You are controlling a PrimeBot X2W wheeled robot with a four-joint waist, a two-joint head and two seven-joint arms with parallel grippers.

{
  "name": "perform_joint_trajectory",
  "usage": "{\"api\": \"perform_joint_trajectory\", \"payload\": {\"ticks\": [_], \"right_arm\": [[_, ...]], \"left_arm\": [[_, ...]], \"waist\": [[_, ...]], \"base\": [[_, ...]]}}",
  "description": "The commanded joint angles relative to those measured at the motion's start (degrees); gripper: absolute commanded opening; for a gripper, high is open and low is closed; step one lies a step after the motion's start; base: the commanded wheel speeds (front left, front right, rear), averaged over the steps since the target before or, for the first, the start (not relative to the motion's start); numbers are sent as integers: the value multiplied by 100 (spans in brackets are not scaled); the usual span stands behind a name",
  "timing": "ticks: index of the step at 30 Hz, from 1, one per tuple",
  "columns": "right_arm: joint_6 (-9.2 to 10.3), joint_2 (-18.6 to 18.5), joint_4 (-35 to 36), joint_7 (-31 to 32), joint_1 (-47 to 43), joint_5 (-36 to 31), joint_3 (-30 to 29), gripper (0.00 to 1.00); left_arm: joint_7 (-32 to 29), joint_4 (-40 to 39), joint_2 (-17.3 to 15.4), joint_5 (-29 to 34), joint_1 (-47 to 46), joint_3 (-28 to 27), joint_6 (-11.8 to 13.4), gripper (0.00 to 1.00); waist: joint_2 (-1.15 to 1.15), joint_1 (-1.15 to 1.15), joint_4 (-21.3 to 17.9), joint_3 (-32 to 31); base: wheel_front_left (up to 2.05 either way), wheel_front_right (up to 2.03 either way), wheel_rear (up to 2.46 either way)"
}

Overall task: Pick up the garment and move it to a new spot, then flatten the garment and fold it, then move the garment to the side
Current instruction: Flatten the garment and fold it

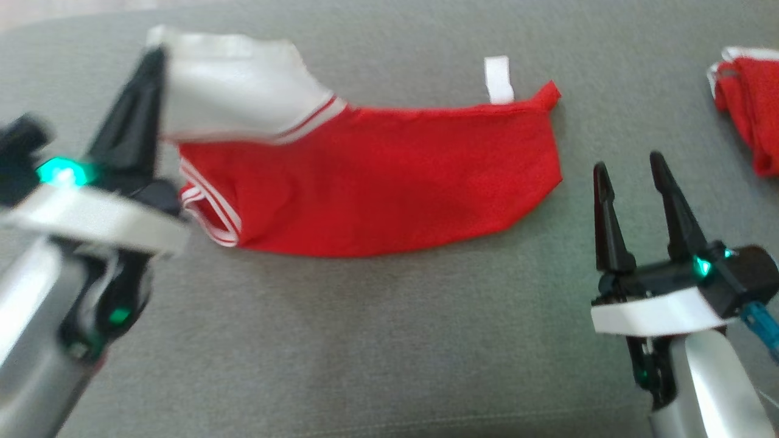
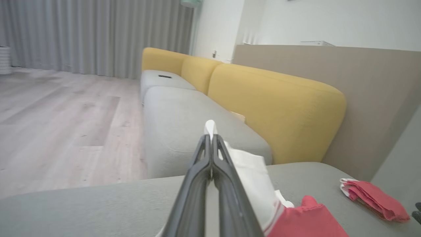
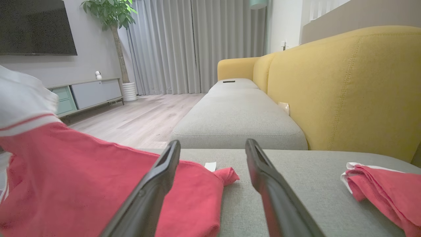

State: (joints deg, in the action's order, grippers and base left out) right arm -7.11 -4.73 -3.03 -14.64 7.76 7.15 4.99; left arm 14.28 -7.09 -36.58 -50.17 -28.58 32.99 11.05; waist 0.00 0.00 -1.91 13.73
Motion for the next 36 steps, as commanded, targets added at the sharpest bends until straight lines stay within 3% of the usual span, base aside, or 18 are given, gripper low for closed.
{"api": "perform_joint_trajectory", "payload": {"ticks": [1,5,10,14,18,23,29,36], "right_arm": [[-37,-76,145,-36,-34,40,90,100],[-37,-130,114,-36,-160,60,53,100],[-37,-253,-127,-24,-158,148,237,100],[-37,-532,-398,205,212,423,496,100],[-37,-1048,-709,666,1035,804,816,100],[-37,-1522,-1441,1742,2274,1449,1544,100],[-37,-1604,-2631,2843,3203,2365,2272,100],[-37,-1571,-3514,3221,3486,2686,2820,100]], "left_arm": [[57,-449,-411,-11,-3,-486,216,0],[62,-1229,-879,-91,769,-1035,746,0],[67,-1369,-1131,-359,1531,-1529,908,0],[69,-1275,-1098,-501,1942,-1608,789,0],[70,-1187,-946,-554,2061,-1564,582,0],[71,-1011,-691,-448,1963,-1333,308,0],[30,-756,-369,-251,1631,-894,51,0],[5,-615,-155,-130,1297,-689,-38,0]], "waist": [[0,0,182,-189],[0,0,327,-311],[0,0,443,-323],[0,0,557,-240],[0,0,736,-118],[0,0,1020,2],[0,0,1429,127],[0,0,1567,226]], "base": [[0,0,0],[0,0,0],[0,0,0],[0,0,0],[0,0,0],[0,0,0],[0,0,0],[0,0,0]]}}
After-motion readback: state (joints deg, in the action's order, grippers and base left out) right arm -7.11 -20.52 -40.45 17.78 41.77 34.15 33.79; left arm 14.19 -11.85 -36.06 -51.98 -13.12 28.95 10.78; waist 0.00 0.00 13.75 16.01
